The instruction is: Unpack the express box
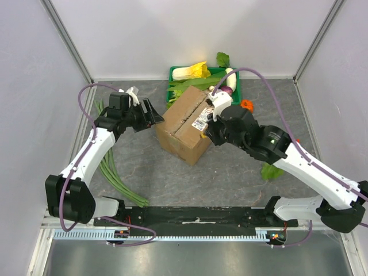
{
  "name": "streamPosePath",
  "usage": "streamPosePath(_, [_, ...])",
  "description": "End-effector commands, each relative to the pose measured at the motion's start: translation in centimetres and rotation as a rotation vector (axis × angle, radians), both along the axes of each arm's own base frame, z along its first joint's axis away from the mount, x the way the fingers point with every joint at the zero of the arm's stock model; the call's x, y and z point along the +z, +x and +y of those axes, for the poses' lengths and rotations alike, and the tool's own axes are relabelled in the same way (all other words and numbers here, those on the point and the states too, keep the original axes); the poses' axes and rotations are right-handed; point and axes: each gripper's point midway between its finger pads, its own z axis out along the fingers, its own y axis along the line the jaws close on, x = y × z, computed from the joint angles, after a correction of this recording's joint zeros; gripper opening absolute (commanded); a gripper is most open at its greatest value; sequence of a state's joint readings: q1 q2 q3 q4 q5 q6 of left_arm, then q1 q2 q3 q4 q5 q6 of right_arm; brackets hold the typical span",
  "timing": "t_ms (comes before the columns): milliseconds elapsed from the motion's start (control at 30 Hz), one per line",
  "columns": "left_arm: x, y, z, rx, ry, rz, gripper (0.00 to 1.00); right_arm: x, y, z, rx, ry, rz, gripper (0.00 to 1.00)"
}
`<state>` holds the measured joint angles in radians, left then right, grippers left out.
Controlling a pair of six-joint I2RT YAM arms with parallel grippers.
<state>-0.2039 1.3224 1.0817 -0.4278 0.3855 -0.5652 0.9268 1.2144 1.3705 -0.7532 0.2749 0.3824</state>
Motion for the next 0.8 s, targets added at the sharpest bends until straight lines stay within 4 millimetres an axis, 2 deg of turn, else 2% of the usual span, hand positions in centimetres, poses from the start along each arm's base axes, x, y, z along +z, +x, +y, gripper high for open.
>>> streamPosePath(0, [1.3,-0.3,2.6,0.115,0.095,0.016,0.79,5.3,0.0,2.4,0.131,0.106,-0.114,0.00])
streamPosePath(133, [1.2,-1.2,1.7,0.109,0.025,0.058,0.76,6.5,1.9,6.1,0.197,0.159,-0.243,0.00])
streamPosePath(233, [0.8,-1.5,1.0,0.098,-0.019,0.082,0.74,5.7,2.7,8.4,0.230,0.144,-0.311,0.00])
streamPosePath(333, [0.5,-1.5,0.4,0.084,-0.058,0.093,0.73,5.1,3.4,9.9,0.251,0.123,-0.364,0.00])
streamPosePath(433, [0.3,-1.3,-0.1,0.075,-0.087,0.087,0.73,4.4,3.3,11.3,0.292,0.134,-0.391,0.00])
streamPosePath(567, [-0.2,-1.3,-0.4,0.062,-0.106,0.086,0.74,3.5,2.9,12.5,0.326,0.125,-0.416,0.00])
streamPosePath(767, [-1.5,-1.2,-0.5,0.045,-0.095,0.088,0.74,2.1,2.8,12.7,0.332,0.105,-0.440,0.00])
